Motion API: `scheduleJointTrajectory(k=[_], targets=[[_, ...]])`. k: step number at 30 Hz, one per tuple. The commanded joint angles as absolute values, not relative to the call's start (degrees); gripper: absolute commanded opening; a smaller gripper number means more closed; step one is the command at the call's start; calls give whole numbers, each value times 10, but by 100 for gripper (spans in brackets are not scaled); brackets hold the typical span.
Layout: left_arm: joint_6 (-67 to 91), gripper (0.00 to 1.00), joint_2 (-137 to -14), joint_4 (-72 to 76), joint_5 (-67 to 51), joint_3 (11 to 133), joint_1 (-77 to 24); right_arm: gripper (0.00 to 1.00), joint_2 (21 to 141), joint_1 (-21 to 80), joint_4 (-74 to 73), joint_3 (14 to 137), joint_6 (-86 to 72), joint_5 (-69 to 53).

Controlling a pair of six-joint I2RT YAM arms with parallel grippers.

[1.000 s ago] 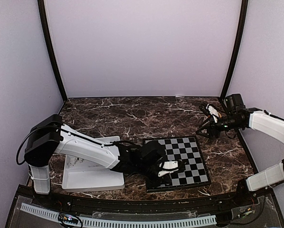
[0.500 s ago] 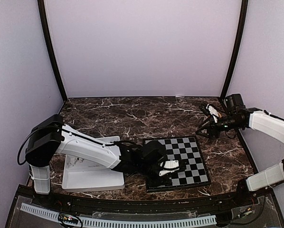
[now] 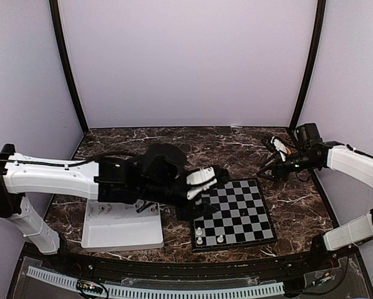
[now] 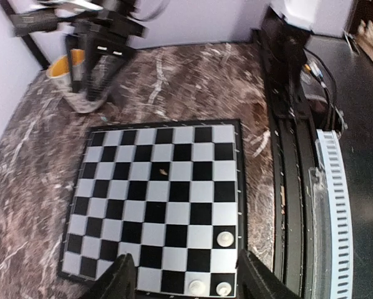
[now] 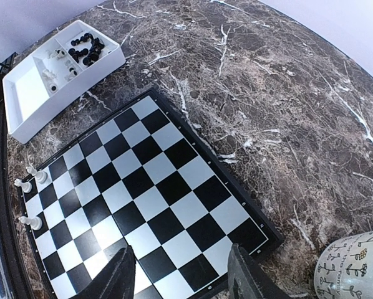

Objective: Set up the chess pieces on the board
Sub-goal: Place the bishop on c1, then pick up the pawn from the storage box.

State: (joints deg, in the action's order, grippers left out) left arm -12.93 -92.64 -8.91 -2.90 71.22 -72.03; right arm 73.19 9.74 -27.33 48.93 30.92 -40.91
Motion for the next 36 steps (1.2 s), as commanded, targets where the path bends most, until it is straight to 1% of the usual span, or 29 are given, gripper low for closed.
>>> scheduleJointTrajectory(k=[1, 3, 4, 7, 8, 9, 14, 15, 17, 21, 29, 33, 36], targets=[[-35, 56, -867, -210, 95, 685, -658, 51, 735, 96, -279, 488, 314, -420], [23, 53, -858, -262, 101, 664, -607, 51, 736, 96, -280, 488, 315, -421], [52, 49, -853, -290, 98, 654, -576, 51, 736, 96, -281, 488, 315, -421], [86, 41, -839, -327, 89, 604, -528, 51, 739, 96, -283, 489, 316, -425], [94, 37, -830, -339, 85, 594, -509, 50, 739, 96, -284, 489, 317, -426], [97, 35, -827, -344, 79, 577, -502, 50, 740, 96, -284, 489, 318, -427], [83, 30, -813, -375, 67, 532, -465, 49, 746, 96, -291, 494, 322, -432], [80, 27, -815, -381, 68, 533, -456, 49, 746, 96, -291, 494, 323, -432], [68, 25, -825, -397, 75, 538, -445, 49, 743, 96, -292, 492, 324, -433], [47, 24, -855, -427, 63, 555, -418, 48, 736, 96, -295, 490, 327, -431], [17, 24, -907, -458, 41, 579, -411, 47, 735, 96, -299, 490, 335, -430], [14, 28, -921, -446, 51, 579, -411, 47, 741, 96, -302, 493, 338, -432], [16, 33, -928, -444, 78, 580, -411, 47, 742, 96, -303, 492, 339, -433]])
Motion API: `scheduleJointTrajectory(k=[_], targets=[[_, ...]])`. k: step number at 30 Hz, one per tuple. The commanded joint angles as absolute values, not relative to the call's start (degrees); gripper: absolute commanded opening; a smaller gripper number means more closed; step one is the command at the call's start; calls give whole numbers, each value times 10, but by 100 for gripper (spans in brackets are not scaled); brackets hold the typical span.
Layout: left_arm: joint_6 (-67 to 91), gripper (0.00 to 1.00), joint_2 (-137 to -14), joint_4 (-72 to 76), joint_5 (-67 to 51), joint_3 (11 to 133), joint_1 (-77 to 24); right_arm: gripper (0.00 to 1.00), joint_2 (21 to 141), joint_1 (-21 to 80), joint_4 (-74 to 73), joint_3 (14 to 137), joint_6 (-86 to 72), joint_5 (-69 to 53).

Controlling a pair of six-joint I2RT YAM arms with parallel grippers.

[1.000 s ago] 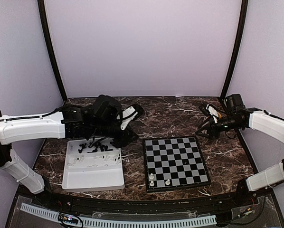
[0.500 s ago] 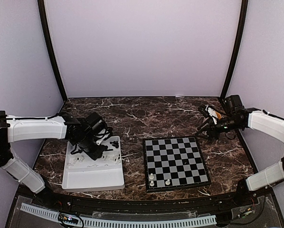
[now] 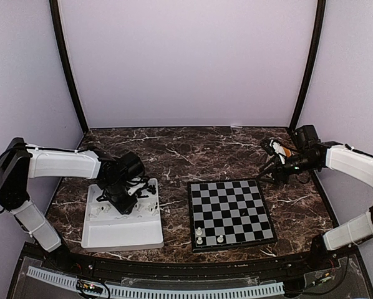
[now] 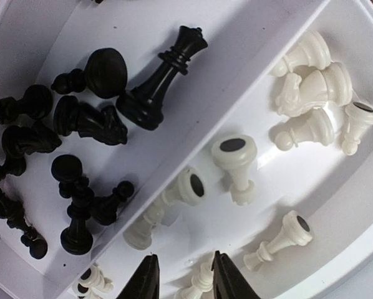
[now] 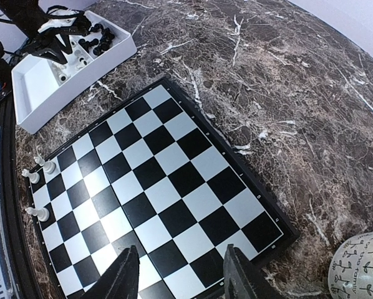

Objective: Set up the chess pieces on the board
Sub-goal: Pick up the pawn from the storage box.

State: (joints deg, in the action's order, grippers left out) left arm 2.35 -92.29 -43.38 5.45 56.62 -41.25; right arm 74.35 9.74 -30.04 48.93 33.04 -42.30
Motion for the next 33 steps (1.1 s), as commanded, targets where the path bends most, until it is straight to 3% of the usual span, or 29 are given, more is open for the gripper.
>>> scheduleJointTrajectory(k=[1, 16, 26, 33], targets=[[15, 34, -928, -442, 84, 579, -411, 47, 742, 96, -303, 492, 339, -433], [-10, 43, -969, -394, 106, 572, -411, 47, 752, 96, -307, 493, 342, -437], [36, 30, -976, -415, 82, 581, -412, 47, 752, 96, -308, 494, 342, -440], [65, 34, -960, -412, 94, 580, -412, 47, 754, 96, -309, 495, 343, -442]])
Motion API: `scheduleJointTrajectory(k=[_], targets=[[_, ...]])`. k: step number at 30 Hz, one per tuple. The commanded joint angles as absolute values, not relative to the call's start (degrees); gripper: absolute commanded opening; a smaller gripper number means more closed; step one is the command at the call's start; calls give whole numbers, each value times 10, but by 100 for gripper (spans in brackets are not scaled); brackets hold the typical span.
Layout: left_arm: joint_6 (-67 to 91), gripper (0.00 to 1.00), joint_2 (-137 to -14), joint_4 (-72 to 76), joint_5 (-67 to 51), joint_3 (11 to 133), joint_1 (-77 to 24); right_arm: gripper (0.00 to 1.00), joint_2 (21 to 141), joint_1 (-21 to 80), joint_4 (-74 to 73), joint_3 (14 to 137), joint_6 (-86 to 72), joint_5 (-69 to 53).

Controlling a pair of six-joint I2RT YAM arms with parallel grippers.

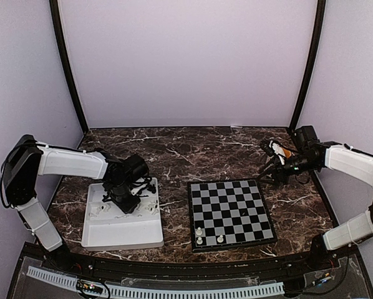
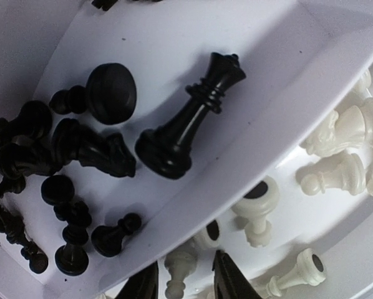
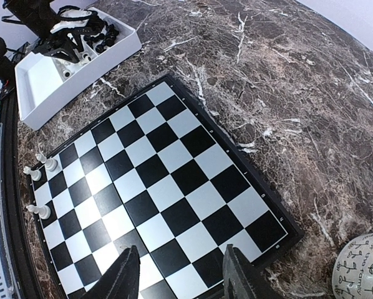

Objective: Set up the chess pieces on the board
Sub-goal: Pick up the pawn from the storage box.

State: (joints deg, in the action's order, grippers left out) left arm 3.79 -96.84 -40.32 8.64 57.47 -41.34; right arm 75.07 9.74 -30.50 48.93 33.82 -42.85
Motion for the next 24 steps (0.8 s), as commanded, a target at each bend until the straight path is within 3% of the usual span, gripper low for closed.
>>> scheduleJointTrajectory(k=[1, 7, 17, 24], targets=[[68, 34, -956, -413, 102, 581, -412, 47, 753, 96, -309, 495, 342, -442], [76, 28, -946, -418, 98, 591, -412, 46, 754, 96, -309, 495, 342, -441], [77, 4, -964, -421, 68, 595, -412, 47, 754, 96, -309, 494, 342, -441], [102, 1, -921, -495, 72, 663, -426, 46, 756, 96, -307, 494, 341, -441]])
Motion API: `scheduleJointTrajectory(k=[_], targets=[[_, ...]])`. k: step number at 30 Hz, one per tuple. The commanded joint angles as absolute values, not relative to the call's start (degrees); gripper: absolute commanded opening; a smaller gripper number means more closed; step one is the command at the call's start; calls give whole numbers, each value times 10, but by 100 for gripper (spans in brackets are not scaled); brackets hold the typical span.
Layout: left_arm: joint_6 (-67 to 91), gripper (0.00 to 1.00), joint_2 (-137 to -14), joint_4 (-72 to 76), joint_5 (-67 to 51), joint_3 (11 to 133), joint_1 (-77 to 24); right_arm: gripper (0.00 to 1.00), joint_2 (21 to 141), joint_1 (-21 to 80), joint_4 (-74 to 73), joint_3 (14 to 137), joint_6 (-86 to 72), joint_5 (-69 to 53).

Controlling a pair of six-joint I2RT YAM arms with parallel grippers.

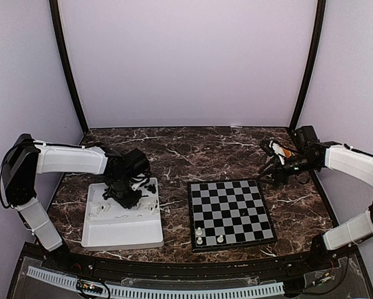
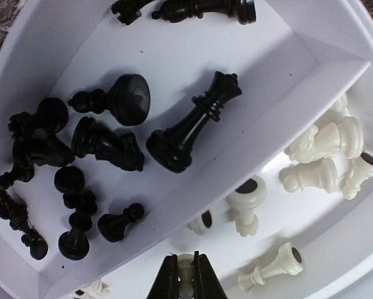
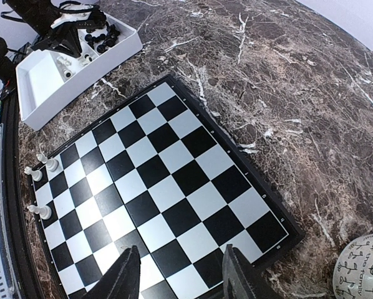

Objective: Set up the chess pieces on the board
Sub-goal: Pick up the pawn from the storage box, then place the pawn on b2.

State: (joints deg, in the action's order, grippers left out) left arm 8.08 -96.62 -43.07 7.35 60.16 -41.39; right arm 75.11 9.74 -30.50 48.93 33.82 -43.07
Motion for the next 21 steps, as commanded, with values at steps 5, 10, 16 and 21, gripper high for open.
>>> scheduleJointTrajectory(k=[5, 10, 16, 21], targets=[[94, 1, -895, -480, 48, 746, -492, 46, 763, 96, -307, 498, 341, -440], [45, 0, -969, -445, 33, 854, -603, 45, 765, 97, -302, 498, 334, -427], [10, 0, -1080, -417, -33, 955, -670, 45, 757, 96, -289, 496, 315, -400], [-19, 1, -1157, -422, -52, 1008, -699, 45, 757, 96, -282, 494, 311, -389]])
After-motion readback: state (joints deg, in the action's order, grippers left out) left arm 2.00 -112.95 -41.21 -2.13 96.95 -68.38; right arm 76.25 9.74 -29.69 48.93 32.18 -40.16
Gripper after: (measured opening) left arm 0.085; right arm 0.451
